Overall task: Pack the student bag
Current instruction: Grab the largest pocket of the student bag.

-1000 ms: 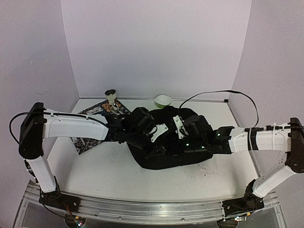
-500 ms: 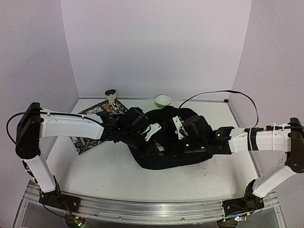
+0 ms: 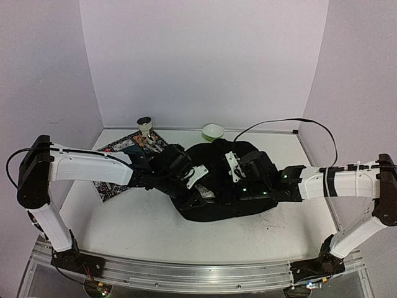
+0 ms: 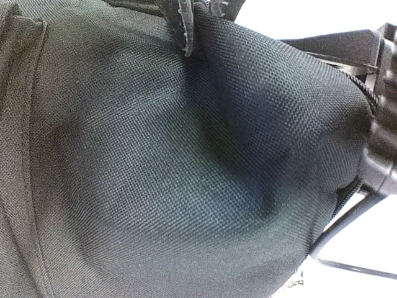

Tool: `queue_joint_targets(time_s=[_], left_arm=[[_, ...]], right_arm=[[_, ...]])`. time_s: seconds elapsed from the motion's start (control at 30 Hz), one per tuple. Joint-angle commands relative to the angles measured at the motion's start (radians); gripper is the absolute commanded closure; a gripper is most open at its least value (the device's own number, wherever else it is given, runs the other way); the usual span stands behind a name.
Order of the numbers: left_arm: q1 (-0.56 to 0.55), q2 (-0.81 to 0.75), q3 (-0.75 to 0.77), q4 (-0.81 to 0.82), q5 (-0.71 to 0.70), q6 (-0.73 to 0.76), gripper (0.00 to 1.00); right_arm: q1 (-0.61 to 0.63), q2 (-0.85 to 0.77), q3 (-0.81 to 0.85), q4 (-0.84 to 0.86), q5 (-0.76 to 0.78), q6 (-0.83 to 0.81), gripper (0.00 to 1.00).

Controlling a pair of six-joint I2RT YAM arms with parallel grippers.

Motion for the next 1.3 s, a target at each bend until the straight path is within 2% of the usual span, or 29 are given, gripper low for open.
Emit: queue_joint_targets(time_s=[0.0, 0.73, 1.03, 1.27], left_arm=[[-0.004, 0.017, 0.017, -0.007, 0.001, 0.040, 0.74], [-0.020, 0.146, 0.140, 0.002, 0.118, 0.023, 0.78], [-0.020, 0.152, 0.168, 0.018, 0.192, 0.024, 0.79], [-0.020, 0.133, 0.153, 0.036, 0.219, -0.011, 0.94]], right_arm=[[0.002, 0.001, 0.000, -0.001, 0.001, 0.002, 0.89], [0.002, 0.018, 0.019, 0.002, 0.003, -0.004, 0.89], [0.002, 0.024, 0.019, 0.002, 0.007, -0.007, 0.89], [0.002, 0.018, 0.013, -0.005, 0.034, -0.007, 0.89]])
